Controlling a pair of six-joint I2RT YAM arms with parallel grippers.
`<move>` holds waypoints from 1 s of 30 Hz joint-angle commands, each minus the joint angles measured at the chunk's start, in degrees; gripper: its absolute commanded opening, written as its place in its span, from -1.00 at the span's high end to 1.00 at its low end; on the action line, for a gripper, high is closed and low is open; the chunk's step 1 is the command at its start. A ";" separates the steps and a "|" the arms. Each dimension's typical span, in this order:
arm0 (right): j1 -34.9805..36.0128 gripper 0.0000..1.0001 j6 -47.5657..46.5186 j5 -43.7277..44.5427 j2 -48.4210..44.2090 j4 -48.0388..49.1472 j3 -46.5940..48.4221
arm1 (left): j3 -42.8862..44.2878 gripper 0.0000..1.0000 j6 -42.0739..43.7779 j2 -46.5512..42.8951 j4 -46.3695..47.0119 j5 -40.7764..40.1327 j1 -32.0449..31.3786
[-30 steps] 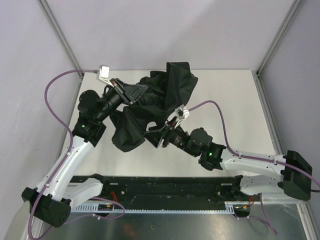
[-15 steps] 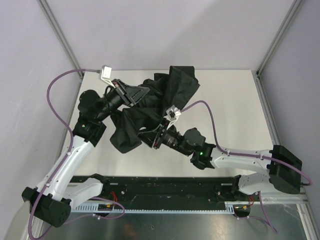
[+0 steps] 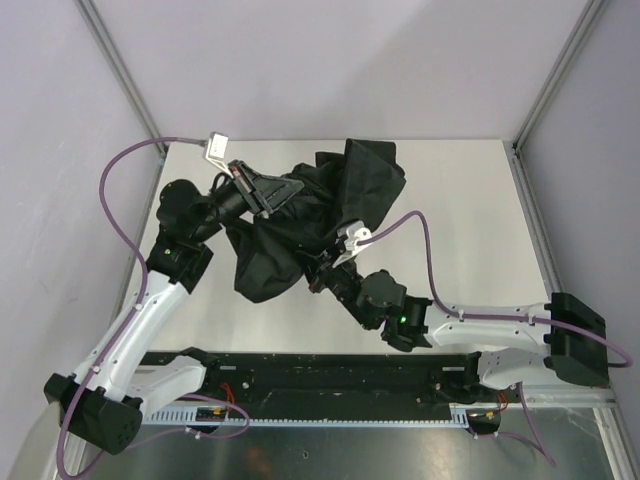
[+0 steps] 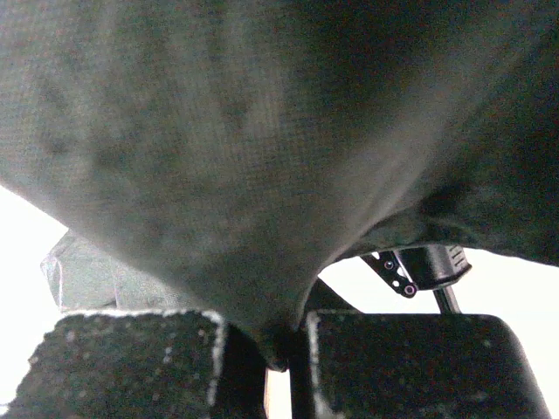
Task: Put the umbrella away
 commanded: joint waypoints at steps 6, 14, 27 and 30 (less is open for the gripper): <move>-0.08 1.00 2.90 15.30 -8.57 -4.51 -3.26 | 2.56 1.00 -0.61 -1.18 3.07 0.95 0.86; -2.18 1.00 7.89 11.80 -6.48 -3.98 -0.53 | 2.04 1.00 -2.57 -0.28 3.15 1.51 0.88; -7.67 -0.32 8.62 -19.13 -9.46 -17.80 2.05 | 0.58 1.00 1.43 0.07 8.92 1.83 1.96; -8.04 -0.61 8.56 -23.76 -16.03 -29.77 0.60 | 1.01 1.00 3.82 0.78 10.56 2.08 2.99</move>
